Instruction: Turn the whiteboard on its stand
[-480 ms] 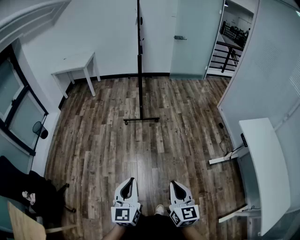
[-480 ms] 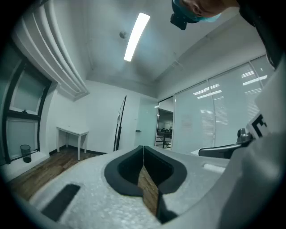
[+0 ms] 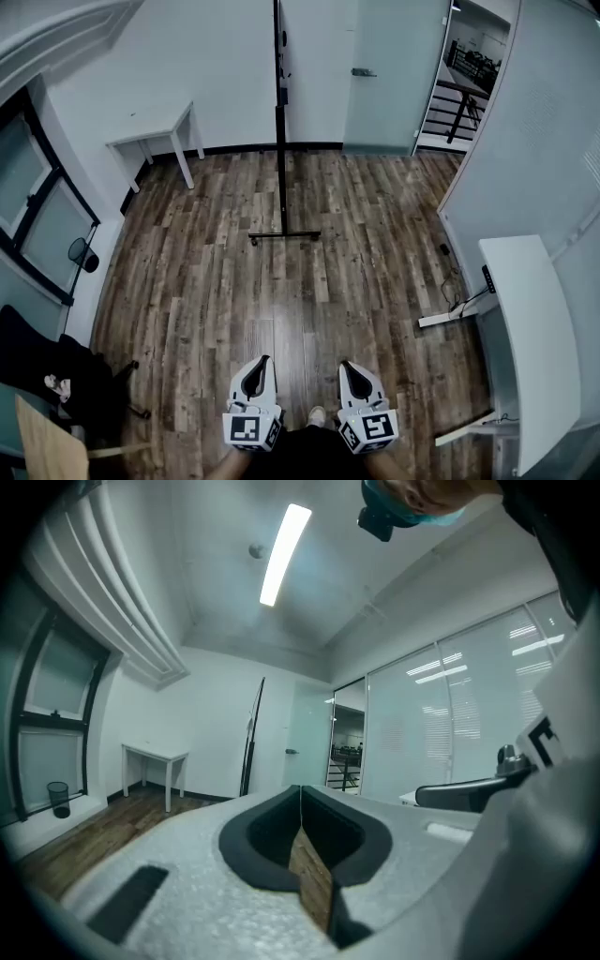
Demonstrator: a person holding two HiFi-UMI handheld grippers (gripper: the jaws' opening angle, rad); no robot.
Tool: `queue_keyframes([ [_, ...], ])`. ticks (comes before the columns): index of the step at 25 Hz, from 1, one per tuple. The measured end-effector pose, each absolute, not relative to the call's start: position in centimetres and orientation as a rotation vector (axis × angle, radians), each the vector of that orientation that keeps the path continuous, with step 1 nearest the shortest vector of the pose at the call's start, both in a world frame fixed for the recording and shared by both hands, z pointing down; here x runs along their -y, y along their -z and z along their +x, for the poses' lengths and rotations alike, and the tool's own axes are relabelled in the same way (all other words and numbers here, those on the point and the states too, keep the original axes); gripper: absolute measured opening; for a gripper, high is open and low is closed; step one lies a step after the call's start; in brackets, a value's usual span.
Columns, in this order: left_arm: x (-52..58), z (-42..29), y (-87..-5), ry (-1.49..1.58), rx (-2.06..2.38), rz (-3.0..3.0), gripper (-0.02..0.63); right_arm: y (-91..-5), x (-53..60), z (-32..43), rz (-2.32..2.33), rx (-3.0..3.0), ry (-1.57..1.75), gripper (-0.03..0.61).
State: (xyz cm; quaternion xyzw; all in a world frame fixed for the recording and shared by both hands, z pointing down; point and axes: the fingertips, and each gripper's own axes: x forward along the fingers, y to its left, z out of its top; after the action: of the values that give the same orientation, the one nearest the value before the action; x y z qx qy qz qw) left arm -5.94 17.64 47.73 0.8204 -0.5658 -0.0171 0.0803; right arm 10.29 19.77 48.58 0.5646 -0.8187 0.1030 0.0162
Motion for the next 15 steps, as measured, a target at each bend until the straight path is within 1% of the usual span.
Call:
queue_keyframes([
  [4,-17.9,-4.7,-47.8,0.057,1.702,2.448,0.018,-48.9,-19.8,11.7,1.769,2.558,-0.321,0.009],
  [9,-18.8,-1.6,-48.0,0.045,1.702,2.474,0.018,-49.3,-20.2,14.1,1.739,2.58,-0.322,0.009],
  [15,-19.1,0.4,-49.5,-0.017,1.721,2.482,0.018,-49.3,-19.1,15.8,1.742,2.632,-0.307,0.011],
])
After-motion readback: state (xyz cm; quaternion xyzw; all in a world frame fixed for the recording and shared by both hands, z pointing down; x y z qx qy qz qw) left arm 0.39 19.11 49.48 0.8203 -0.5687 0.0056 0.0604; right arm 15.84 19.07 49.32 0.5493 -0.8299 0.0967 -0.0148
